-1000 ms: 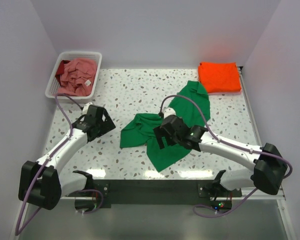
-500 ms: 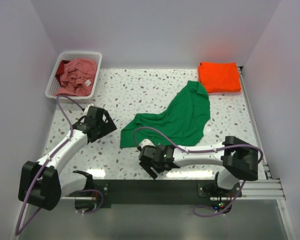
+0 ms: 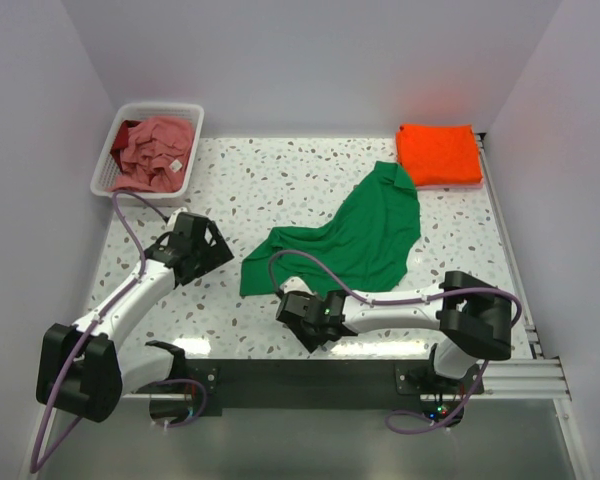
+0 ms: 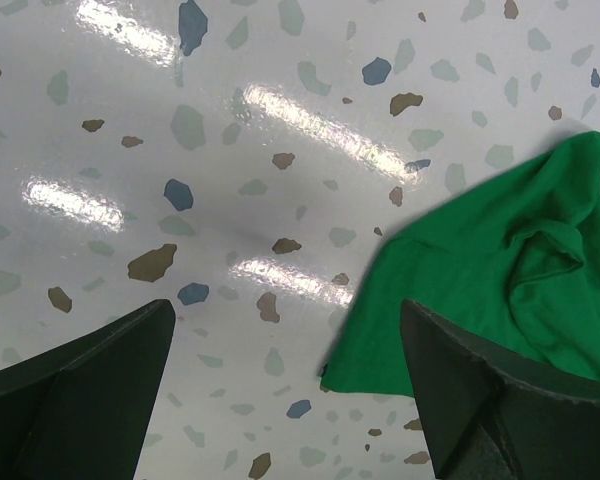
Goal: Fold and stack the t-shirts
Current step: Flatten the tshirt out
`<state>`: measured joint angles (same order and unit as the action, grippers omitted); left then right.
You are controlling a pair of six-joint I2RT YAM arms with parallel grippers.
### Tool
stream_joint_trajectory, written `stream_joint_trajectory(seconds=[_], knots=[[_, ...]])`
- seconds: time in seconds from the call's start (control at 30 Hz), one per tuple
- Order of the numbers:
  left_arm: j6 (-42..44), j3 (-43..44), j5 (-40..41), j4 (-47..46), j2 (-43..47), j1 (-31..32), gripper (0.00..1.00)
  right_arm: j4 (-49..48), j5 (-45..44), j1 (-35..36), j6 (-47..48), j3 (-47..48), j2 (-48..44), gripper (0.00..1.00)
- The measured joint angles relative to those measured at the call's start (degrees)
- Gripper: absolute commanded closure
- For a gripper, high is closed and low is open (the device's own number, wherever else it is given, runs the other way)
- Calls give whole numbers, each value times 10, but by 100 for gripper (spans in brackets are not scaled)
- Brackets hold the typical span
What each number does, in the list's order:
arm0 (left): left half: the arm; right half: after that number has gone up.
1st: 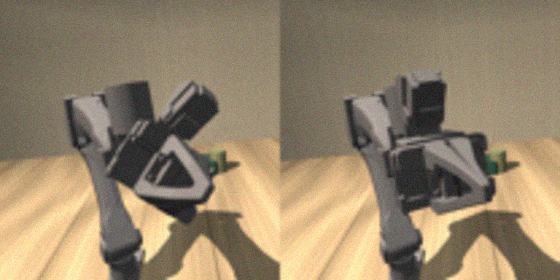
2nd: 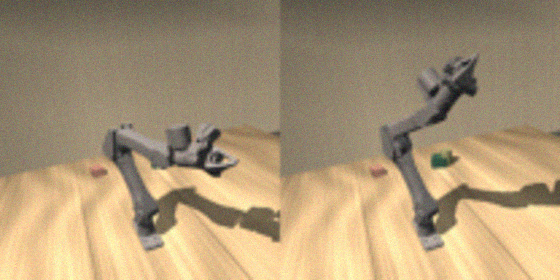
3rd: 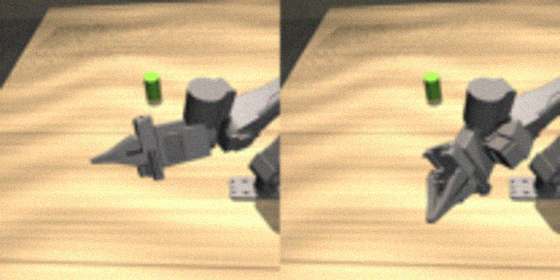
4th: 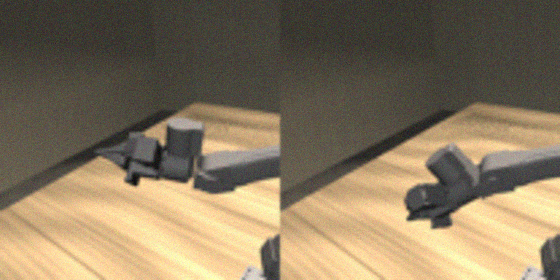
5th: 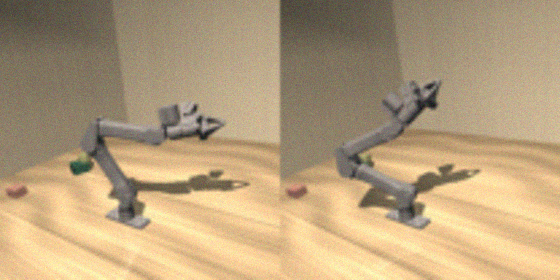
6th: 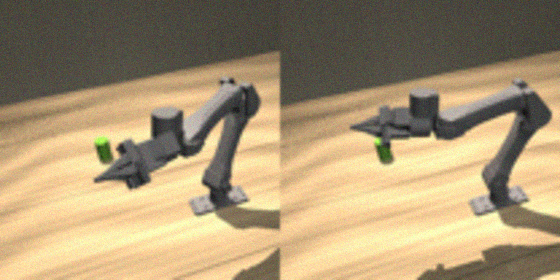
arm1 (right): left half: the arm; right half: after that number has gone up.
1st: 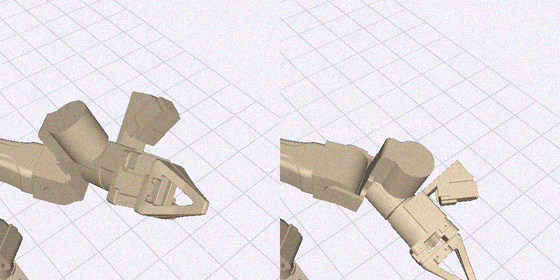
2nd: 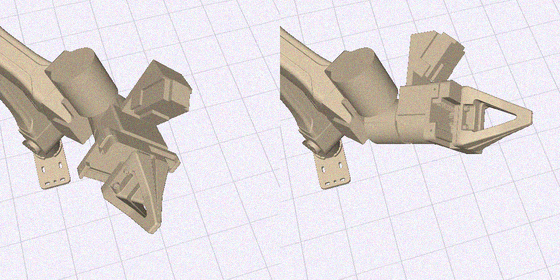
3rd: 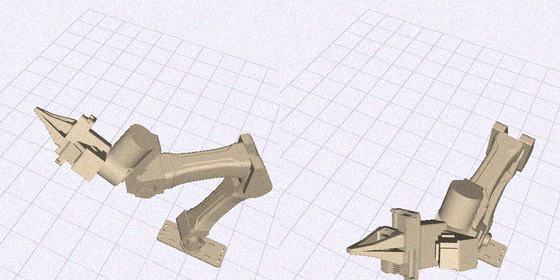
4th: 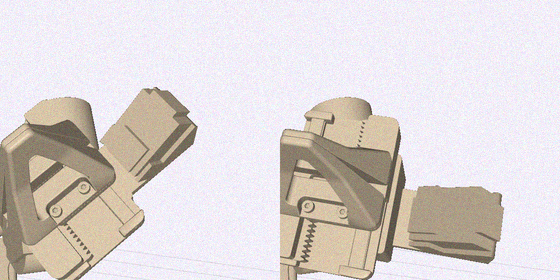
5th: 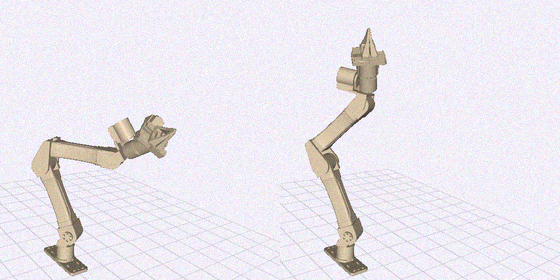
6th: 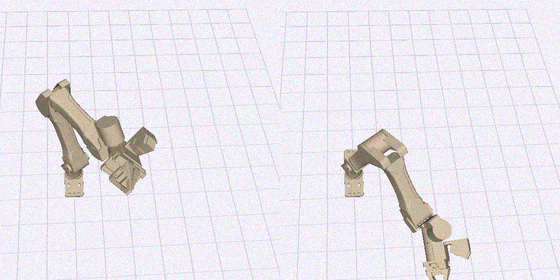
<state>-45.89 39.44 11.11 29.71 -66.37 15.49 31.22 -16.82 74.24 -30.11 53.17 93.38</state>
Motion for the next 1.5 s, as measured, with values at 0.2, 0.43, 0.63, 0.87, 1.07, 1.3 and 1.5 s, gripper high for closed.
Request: stream_joint_trajectory(seconds=[0.2,0.43,0.63,0.87,1.07,1.3,1.5], knots=[[0,0,4,10,1,0,0,-5,10,-4,-12,-3,0,55],[0,4,7,19,1,0,0,-37,47,-28,-22,-26,-14,57],[0,10,6,20,1,0,0,-54,63,-43,-23,-44,-29,68],[0,11,-2,21,1,0,0,-50,38,-46,-30,-45,-30,87],[0,11,-9,21,1,6,0,-38,-3,-49,-40,-47,-38,100],[5,8,-42,7,0,40,0,-17,-69,-160,-43,-45,-139,100],[5,-10,-75,-26,-23,92,4,-20,-141,-254,-31,-7,-225,100]])
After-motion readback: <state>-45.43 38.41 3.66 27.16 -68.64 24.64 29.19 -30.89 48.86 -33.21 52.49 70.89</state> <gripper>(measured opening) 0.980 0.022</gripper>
